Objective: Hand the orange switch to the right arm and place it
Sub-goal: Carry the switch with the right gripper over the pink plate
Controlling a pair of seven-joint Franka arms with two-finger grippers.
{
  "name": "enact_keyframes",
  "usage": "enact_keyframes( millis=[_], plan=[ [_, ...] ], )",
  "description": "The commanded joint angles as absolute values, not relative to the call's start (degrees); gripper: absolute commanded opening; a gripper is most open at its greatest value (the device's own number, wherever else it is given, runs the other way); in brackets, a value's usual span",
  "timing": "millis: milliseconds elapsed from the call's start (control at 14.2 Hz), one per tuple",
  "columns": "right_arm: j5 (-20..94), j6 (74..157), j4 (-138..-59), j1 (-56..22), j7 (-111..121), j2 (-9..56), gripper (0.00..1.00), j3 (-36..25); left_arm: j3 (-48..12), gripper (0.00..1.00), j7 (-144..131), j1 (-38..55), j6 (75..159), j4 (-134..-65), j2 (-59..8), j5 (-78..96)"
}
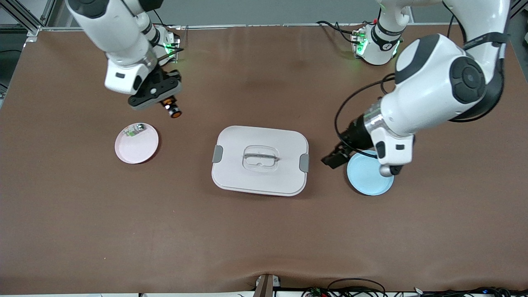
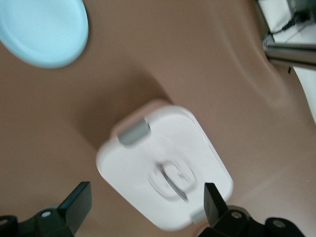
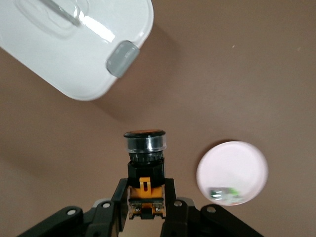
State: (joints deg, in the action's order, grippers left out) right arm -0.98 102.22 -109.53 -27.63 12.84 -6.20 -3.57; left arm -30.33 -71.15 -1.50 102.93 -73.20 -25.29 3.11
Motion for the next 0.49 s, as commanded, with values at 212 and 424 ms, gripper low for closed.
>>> enact_keyframes(
  millis=[212, 424],
  plan=[
    [-2.9, 102.6, -111.5, -15.0, 51.4, -7.5, 0.0, -2.8, -30.3, 1.0, -48.0, -8.0, 93.3, -74.3, -22.8, -12.4],
    [-3.3, 110.2, -118.5, -9.9, 67.6, -8.6, 0.0, -2.8, -30.2, 1.0, -36.7, -11.3, 91.3, -74.1, -21.0, -15.0]
  ],
)
